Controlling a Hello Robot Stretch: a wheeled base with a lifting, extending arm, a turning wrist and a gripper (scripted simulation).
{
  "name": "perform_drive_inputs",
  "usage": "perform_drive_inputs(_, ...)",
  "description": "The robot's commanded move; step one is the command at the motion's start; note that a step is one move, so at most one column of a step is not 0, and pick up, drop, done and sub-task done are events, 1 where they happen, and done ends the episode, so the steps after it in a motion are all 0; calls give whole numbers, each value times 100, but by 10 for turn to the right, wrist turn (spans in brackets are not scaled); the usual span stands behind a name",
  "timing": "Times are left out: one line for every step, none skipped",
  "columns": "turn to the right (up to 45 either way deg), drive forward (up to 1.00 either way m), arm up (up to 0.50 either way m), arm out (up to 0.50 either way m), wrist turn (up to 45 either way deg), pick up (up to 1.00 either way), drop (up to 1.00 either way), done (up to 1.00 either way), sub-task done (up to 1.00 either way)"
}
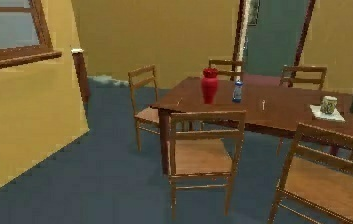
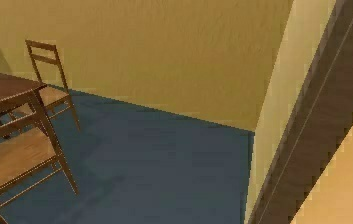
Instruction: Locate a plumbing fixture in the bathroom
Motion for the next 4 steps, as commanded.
perform_drive_inputs(0,30,0,0,0,0,0,0,0)
perform_drive_inputs(-360,0,0,0,0,0,0,0,0)
perform_drive_inputs(0,65,0,0,0,0,0,0,0)
perform_drive_inputs(-300,0,0,0,0,0,0,0,0)
